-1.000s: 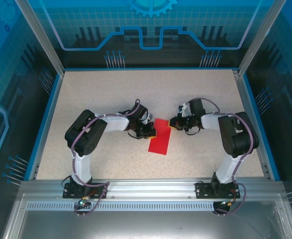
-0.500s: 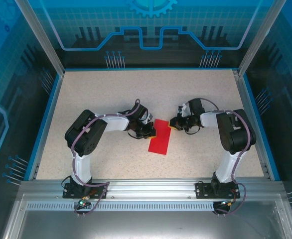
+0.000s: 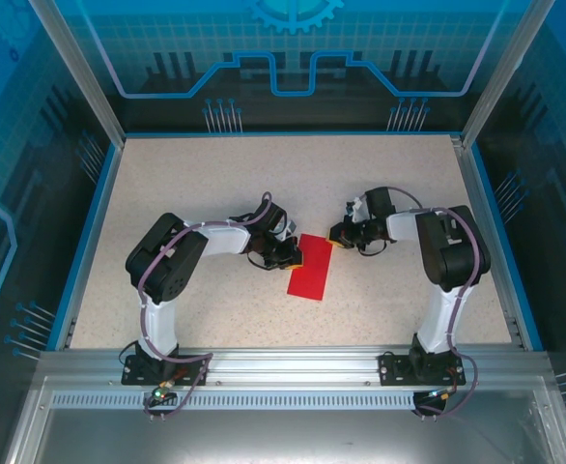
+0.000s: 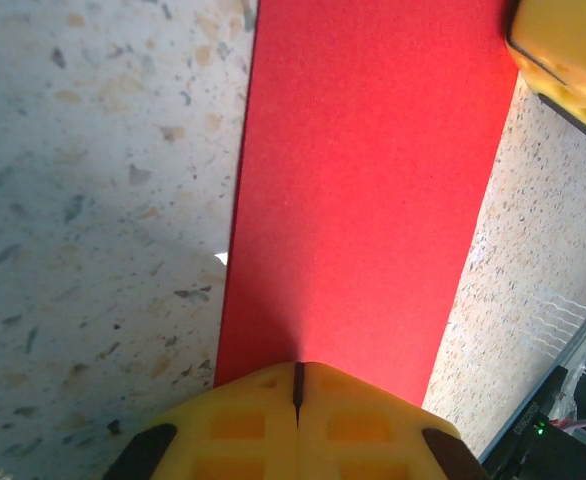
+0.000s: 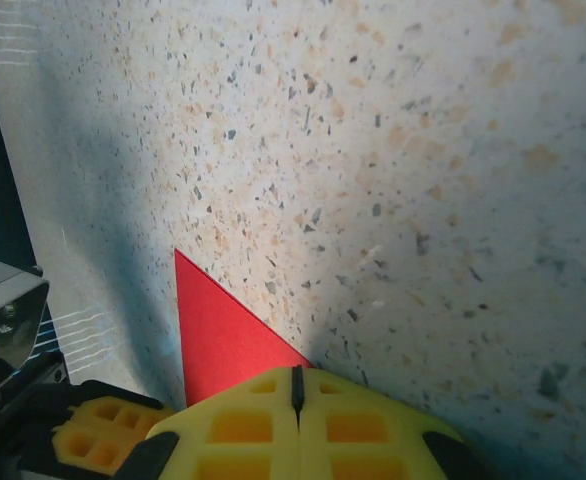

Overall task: Fold a paper plane with a square sheet of paper (pick it up from the middle)
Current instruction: Fold the square sheet of paper in half at the center of the table.

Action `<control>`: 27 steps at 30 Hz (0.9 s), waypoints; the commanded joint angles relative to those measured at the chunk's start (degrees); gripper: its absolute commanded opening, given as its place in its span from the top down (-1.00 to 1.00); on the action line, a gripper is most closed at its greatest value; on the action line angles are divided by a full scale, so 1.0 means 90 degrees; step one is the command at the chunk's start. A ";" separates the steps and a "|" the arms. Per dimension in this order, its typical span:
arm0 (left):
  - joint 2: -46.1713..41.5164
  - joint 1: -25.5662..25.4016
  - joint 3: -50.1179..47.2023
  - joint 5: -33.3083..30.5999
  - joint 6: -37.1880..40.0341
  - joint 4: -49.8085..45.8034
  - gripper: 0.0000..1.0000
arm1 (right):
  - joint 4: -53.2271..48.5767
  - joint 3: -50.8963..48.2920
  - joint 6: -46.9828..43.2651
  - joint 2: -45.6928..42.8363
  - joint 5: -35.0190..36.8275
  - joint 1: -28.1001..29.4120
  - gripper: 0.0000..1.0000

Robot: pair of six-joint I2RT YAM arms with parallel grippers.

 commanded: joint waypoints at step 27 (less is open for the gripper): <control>0.0604 -0.0046 -0.0244 -0.0793 0.0205 -0.0863 1.00 | -0.0363 0.0125 -0.0218 0.0215 0.0105 -0.0011 1.00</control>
